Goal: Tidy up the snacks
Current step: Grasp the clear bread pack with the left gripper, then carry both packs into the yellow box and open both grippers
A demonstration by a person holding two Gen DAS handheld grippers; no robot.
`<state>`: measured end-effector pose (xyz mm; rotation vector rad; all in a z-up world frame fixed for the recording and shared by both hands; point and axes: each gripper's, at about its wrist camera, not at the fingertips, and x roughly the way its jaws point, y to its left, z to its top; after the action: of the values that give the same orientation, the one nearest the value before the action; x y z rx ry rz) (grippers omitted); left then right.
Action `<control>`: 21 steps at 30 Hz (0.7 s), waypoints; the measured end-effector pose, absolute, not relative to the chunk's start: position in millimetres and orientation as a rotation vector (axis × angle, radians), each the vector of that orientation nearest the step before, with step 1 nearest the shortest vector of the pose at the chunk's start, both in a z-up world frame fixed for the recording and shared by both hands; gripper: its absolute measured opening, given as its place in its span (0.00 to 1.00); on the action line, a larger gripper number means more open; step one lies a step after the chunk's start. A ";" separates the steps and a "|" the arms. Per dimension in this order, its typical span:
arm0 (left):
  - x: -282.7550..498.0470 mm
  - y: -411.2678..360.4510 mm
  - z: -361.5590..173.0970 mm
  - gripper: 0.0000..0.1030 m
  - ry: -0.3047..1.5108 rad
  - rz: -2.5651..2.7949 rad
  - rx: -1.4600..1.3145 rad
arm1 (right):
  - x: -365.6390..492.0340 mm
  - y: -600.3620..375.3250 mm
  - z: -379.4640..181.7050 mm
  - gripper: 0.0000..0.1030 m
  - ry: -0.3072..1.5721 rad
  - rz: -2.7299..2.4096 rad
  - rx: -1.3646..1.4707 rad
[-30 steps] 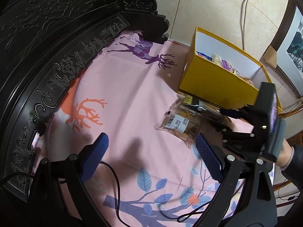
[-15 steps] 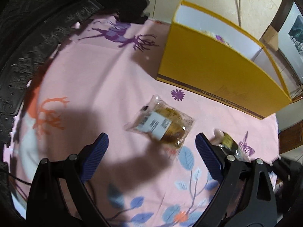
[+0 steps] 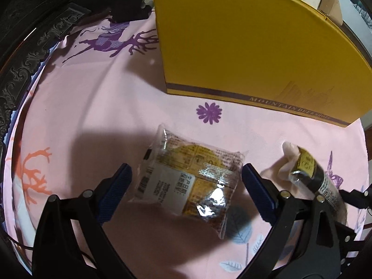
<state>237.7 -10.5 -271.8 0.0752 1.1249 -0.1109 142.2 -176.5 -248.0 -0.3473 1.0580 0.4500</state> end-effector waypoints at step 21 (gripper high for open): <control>219.6 -21.1 -248.9 0.60 1.039 -0.175 0.059 | 143.3 -200.8 -238.6 0.28 1.078 0.389 -0.238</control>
<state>219.6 -21.1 -248.9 0.0588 1.0388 -0.1754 143.3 -200.8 -238.6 -0.2380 1.0780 0.3895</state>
